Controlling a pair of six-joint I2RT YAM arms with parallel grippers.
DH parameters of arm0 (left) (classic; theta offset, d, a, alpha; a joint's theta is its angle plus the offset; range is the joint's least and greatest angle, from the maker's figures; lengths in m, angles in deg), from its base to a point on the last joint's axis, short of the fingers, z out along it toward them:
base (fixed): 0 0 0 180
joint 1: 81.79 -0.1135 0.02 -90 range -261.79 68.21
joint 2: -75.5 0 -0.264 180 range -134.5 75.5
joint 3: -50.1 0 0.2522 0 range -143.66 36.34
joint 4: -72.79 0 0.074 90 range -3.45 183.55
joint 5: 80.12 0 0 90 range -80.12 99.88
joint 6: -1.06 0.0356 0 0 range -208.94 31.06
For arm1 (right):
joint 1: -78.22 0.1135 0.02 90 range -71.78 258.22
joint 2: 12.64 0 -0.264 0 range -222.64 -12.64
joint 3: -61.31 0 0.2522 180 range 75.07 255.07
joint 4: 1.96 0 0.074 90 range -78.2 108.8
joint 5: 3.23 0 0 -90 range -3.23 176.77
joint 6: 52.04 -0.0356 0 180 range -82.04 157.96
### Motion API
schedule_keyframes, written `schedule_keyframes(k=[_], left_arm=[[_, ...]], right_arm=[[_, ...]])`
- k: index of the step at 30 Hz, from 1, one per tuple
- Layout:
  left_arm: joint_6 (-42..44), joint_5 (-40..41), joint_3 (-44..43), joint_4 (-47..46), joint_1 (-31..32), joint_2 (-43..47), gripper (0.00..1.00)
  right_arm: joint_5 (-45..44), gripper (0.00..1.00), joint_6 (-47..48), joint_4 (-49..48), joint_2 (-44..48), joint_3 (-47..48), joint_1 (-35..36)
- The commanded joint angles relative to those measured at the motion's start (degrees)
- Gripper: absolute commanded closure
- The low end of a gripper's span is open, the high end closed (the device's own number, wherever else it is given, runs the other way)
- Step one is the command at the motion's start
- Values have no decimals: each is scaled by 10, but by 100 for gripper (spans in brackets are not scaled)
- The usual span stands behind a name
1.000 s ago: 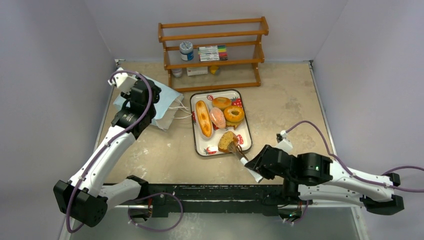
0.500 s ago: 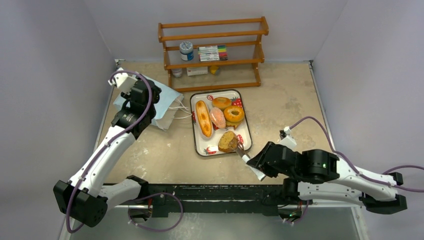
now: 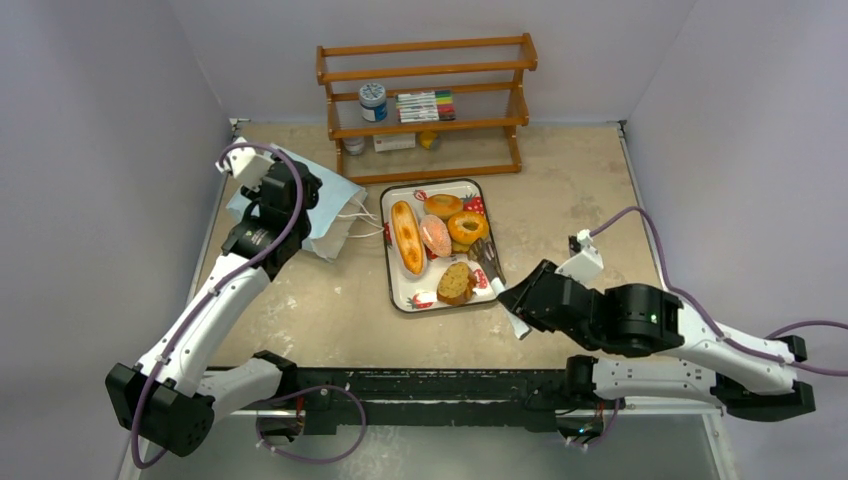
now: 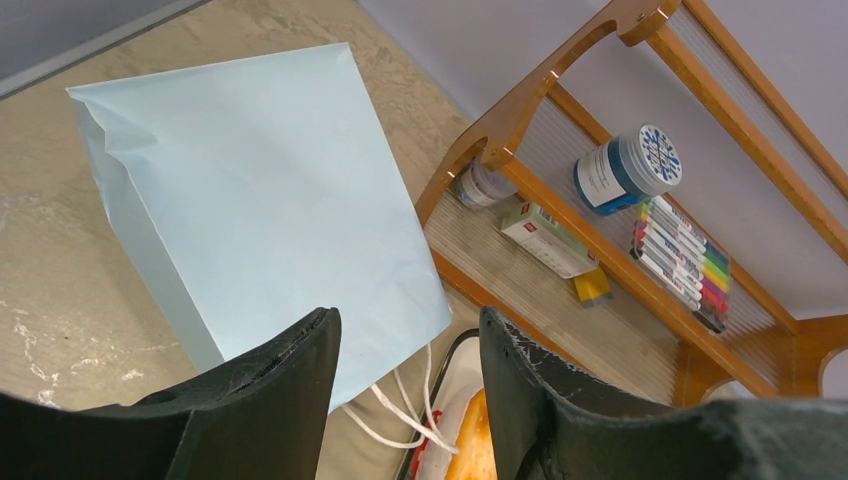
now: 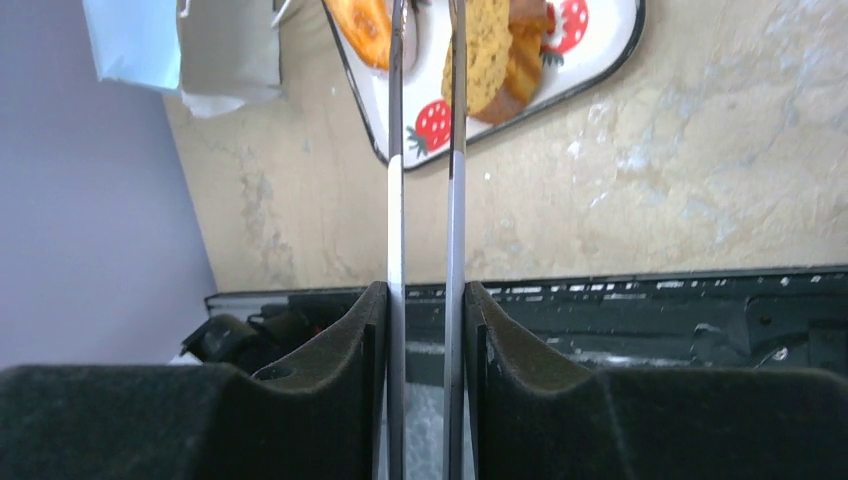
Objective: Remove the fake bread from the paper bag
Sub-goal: Place the clamp at the center of the board.
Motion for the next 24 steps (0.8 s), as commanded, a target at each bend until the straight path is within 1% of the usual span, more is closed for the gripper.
schedule_keyframes(k=[1,5,8,9,11,13,16,17,20,24], left_arm=[[3,0,2,-11,4,11,47],[4,-5,9,-14,4,10,47],[5,-9,16,-16,4,10,47],[5,-10,18,-17,3,11,47],[9,-11,22,-18,3,11,47],[11,-12,25,-18,4,13,47],[11,-16,31,-20,4,15,47],[11,-17,34,-21,4,15,47],[12,-19,44,-23,4,20,47],[24,-8,60,-25,4,29,47]], right_arm=[[-113,79,23,15,-27,27,1],[-188,82,21,12,-46,12,-4],[-218,87,36,-7,-72,3,-47],[-220,88,77,-35,-85,5,-78],[-200,89,214,-135,-106,7,-151],[-180,90,342,-230,-118,4,-201],[-119,90,482,-364,-147,-5,-295],[-98,90,513,-393,-166,-5,-327],[-65,90,560,-438,-224,-4,-405],[-23,88,599,-516,-264,-53,-494]])
